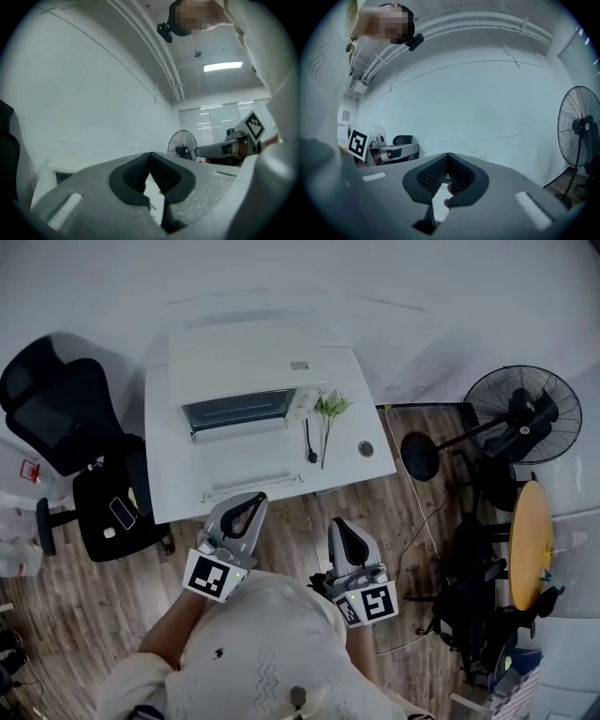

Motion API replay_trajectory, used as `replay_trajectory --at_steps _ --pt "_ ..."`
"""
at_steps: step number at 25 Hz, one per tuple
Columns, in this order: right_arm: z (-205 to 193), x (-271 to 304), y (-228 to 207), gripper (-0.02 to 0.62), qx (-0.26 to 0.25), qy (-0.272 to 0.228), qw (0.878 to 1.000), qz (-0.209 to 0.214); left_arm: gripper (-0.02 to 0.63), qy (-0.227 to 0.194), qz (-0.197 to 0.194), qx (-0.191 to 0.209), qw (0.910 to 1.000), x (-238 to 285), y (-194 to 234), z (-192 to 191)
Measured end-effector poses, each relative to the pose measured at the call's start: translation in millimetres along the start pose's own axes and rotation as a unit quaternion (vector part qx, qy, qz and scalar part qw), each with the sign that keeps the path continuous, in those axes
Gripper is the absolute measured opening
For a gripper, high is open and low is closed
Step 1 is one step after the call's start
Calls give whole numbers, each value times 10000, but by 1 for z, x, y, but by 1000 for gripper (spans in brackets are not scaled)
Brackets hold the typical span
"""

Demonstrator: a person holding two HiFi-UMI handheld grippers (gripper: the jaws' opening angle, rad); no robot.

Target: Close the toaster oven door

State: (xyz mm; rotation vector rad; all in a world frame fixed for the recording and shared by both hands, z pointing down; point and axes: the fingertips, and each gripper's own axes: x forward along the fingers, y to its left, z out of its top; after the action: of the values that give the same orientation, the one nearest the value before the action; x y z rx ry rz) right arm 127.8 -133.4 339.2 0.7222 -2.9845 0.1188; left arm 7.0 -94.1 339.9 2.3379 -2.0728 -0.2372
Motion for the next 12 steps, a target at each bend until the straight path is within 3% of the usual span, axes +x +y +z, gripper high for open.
replay_trajectory --at_steps 12 --pt "2 83 23 9 -171 57 9982 565 3 -25 603 120 9981 -12 80 8"
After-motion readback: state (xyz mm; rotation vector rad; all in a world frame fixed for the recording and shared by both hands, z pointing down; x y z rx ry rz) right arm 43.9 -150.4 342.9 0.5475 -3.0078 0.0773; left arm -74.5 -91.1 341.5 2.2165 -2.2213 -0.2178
